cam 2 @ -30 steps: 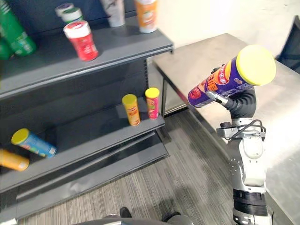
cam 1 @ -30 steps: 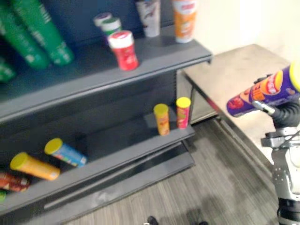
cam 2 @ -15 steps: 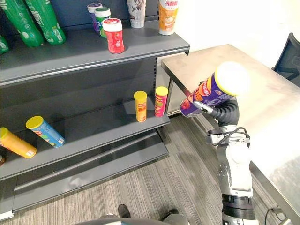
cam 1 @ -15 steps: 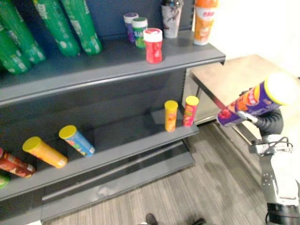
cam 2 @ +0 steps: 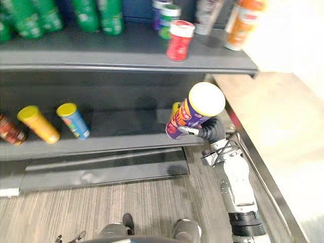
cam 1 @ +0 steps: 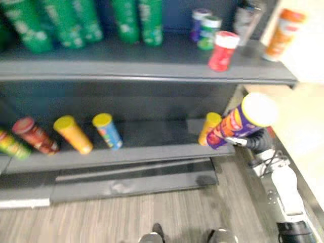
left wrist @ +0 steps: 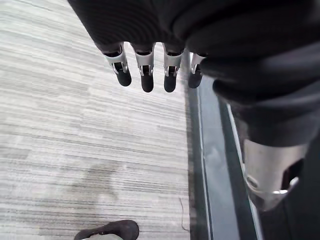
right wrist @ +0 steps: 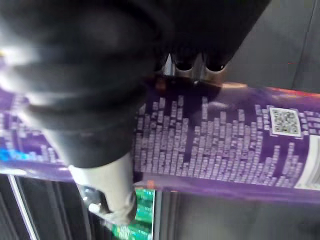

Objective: Put the gum and the chips on the shelf.

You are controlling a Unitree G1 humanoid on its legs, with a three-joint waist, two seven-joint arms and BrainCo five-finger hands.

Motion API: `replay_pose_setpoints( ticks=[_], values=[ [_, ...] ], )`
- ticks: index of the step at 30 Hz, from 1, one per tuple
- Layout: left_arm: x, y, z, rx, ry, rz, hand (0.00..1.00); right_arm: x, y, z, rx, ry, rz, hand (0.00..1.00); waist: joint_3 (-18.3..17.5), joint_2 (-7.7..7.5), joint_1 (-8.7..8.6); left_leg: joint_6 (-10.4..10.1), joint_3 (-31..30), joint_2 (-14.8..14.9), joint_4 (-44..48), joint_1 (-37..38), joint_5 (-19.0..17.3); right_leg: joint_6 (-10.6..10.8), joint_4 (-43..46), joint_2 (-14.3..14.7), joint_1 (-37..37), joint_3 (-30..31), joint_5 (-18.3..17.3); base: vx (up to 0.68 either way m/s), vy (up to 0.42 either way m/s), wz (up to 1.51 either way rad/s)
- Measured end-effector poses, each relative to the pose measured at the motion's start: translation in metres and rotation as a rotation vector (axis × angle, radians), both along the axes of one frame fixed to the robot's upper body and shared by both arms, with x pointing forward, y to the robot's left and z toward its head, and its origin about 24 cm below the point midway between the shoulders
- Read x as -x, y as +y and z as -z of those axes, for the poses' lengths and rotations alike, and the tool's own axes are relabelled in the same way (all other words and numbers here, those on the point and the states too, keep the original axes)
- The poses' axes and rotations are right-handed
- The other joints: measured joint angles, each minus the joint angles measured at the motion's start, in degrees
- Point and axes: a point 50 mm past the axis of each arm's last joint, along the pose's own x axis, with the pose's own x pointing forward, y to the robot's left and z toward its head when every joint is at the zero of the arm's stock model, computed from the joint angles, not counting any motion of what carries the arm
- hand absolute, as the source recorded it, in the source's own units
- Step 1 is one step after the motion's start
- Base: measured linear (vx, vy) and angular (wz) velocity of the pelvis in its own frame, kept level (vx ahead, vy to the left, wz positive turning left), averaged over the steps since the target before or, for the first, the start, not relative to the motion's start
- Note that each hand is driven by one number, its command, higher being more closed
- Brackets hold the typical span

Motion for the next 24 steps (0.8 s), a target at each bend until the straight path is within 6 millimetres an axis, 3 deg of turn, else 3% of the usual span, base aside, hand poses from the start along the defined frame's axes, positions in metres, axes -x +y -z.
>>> replay_pose_setpoints(
  ticks=[5, 7, 10, 13, 17, 24],
  values=[
    [0.014, 0.001, 0.002, 0.004, 0.058, 0.0, 0.0, 0.001, 0.006, 0.004, -0.039, 0.011, -0.006, 1.0, 0.0, -0.84, 0.5, -1.8, -4.0, -1.0, 5.0, -1.0, -3.3, 3.5, -11.7, 1.9, 1.0, 5.7, 2.3, 0.1, -0.135, 0.62],
    [0.02, 0.005, 0.001, -0.007, 0.071, 0.0, 0.0, 0.003, 0.005, 0.007, -0.042, 0.023, -0.005, 1.0, -0.9, -2.55, 0.5, -3.4, -4.9, -1.5, 6.1, -0.9, -4.5, 3.5, -14.9, 1.8, 2.7, 5.3, 2.2, 0.14, -0.284, 0.37],
    [0.021, -0.008, 0.005, 0.028, 0.073, -0.008, 0.0, 0.004, 0.002, 0.008, -0.058, 0.03, -0.004, 1.0, -1.6, -0.54, -0.06, -6.3, -6.2, 2.2, 5.9, -0.9, -4.8, 2.6, -15.5, 5.3, 3.6, 3.1, 0.9, 0.17, -0.272, 0.1],
    [0.022, -0.017, 0.008, 0.053, 0.071, -0.018, 0.0, 0.008, -0.001, 0.015, -0.065, 0.062, 0.015, 1.0, -2.2, 0.61, -0.62, -8.2, -6.3, 4.6, 0.3, 0.4, -1.4, 1.4, -16.9, 7.8, 3.8, 0.9, 1.1, 0.2, -0.219, 0.14],
    [0.017, -0.022, 0.008, 0.068, 0.024, -0.037, 0.0, 0.015, -0.001, 0.016, -0.058, 0.06, 0.009, 1.0, -2.2, 0.81, -2.04, -8.7, -3.3, 5.5, -4.6, 1.4, 2.5, 1.0, -17.9, 8.3, 4.7, -2.5, 0.9, 0.14, -0.081, 0.33],
    [0.008, -0.023, 0.007, 0.065, -0.005, -0.005, 0.0, 0.021, 0.002, 0.015, -0.039, 0.055, -0.02, 1.0, -2.1, 1.15, -1.82, -7.4, -1.4, 3.4, -10.5, 3.8, 4.5, 1.1, -18.7, 6.5, 6.2, -3.3, 0.8, 0.0, 0.058, 0.17]
  ],
)
